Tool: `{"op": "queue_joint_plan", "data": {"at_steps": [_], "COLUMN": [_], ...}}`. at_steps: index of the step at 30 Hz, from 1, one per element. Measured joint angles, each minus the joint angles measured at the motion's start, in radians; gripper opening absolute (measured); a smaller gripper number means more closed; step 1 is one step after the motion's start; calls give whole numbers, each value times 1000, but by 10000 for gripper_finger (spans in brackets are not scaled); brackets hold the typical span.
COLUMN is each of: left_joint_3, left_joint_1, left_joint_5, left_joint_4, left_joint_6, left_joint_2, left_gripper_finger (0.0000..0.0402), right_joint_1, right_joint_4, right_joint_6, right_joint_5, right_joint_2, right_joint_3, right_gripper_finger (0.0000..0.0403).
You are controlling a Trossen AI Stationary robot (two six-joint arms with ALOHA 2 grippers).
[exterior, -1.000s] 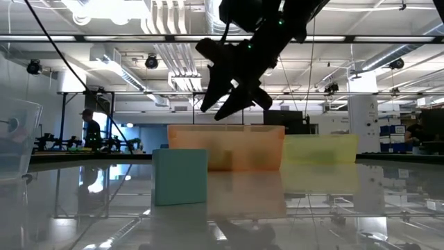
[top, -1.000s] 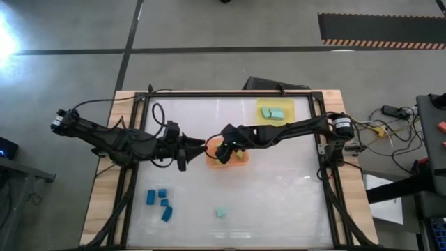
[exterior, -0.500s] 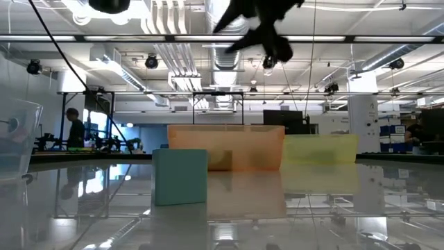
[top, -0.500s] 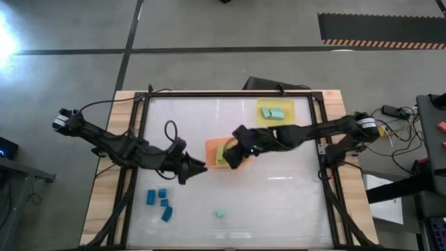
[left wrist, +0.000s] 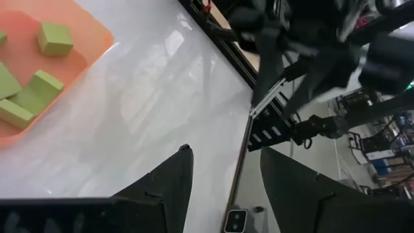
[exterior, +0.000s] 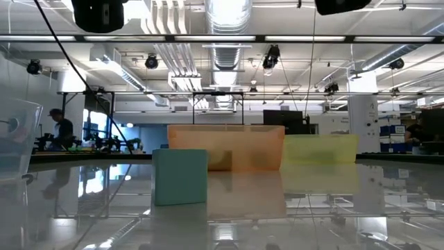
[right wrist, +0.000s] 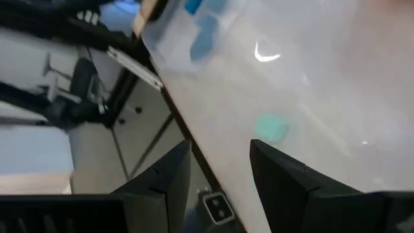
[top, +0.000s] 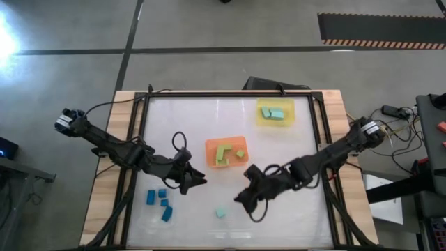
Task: Sort & place blocks by color
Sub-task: Put the light blue block into the yellow bin
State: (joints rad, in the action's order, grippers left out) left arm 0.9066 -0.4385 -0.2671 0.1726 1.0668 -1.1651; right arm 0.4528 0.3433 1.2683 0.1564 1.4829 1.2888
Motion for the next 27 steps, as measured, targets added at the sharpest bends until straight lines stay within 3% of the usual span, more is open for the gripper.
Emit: {"op": "queue_joint_plan", "data": {"at_steps": [4, 12, 22, 27], "left_joint_3": [0, 0, -1, -1], "left_joint_1": [0, 0, 0, 0], "left_joint_5": [-9, -25, -25, -25], "left_joint_4": [-10, -8, -8, -8], "left_joint_6": [-4, -10, -35, -37], "left_joint_2": [0, 0, 0, 0], "left_gripper_finger": [164, 164, 164, 164], "right_joint_1": [48, 117, 107, 76], "right_joint_4": [1, 34, 51, 25], "right_joint_6": [-48, -566, -818, -859], "right_joint_5": [3, 3, 24, 1], "right_joint_2": [33, 179, 394, 415], "right_joint_3": [3, 111, 214, 233], "right_gripper_finger": [148, 148, 206, 236]}}
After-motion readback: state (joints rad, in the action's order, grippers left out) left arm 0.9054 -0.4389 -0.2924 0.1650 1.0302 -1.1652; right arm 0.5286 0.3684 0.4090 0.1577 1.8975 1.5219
